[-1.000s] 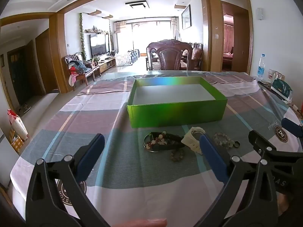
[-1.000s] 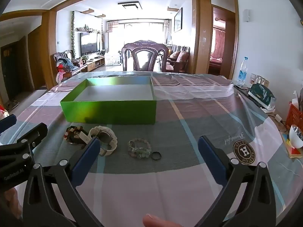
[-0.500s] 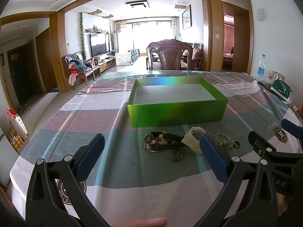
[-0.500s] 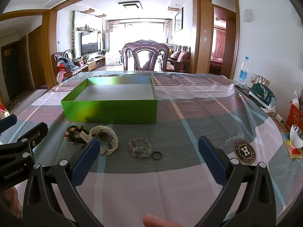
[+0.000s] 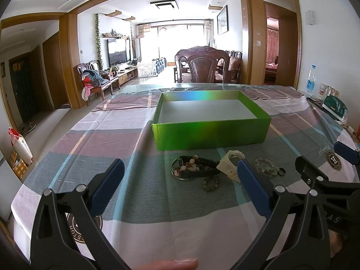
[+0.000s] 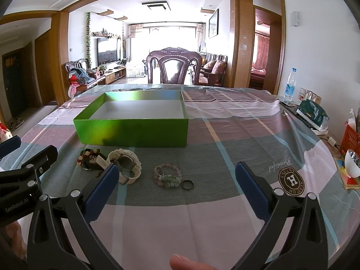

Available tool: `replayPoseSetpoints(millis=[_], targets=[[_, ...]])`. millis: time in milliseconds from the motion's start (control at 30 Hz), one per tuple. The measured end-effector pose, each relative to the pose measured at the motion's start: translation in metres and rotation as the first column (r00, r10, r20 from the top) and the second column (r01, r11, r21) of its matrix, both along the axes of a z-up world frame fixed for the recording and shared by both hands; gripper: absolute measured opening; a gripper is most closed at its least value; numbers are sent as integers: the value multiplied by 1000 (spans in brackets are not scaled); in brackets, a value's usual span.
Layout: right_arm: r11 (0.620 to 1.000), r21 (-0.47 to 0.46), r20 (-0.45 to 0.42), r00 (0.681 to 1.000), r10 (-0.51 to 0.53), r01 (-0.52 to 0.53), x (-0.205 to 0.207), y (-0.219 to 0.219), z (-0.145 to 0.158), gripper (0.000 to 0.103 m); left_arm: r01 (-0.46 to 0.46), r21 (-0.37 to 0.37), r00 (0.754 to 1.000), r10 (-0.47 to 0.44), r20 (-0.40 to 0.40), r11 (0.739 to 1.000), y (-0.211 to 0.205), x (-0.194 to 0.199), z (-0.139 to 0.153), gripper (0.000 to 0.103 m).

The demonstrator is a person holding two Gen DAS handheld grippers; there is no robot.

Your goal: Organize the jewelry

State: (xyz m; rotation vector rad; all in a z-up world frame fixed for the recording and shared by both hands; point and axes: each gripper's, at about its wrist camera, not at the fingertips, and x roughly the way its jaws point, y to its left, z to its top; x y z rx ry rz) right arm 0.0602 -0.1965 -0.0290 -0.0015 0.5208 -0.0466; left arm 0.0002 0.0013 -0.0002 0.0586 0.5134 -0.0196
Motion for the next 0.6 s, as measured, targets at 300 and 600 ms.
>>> replayPoseSetpoints(millis=[300, 600], targets=[[1000, 0, -1, 1000, 0, 0, 0, 1, -1, 101, 1, 2, 1000, -1, -1, 1000, 0, -3, 0, 99], [1000, 0, 0, 1000, 0, 0, 0, 1, -1, 101, 0, 0, 1000, 0, 0, 1000, 1, -2, 0, 99]])
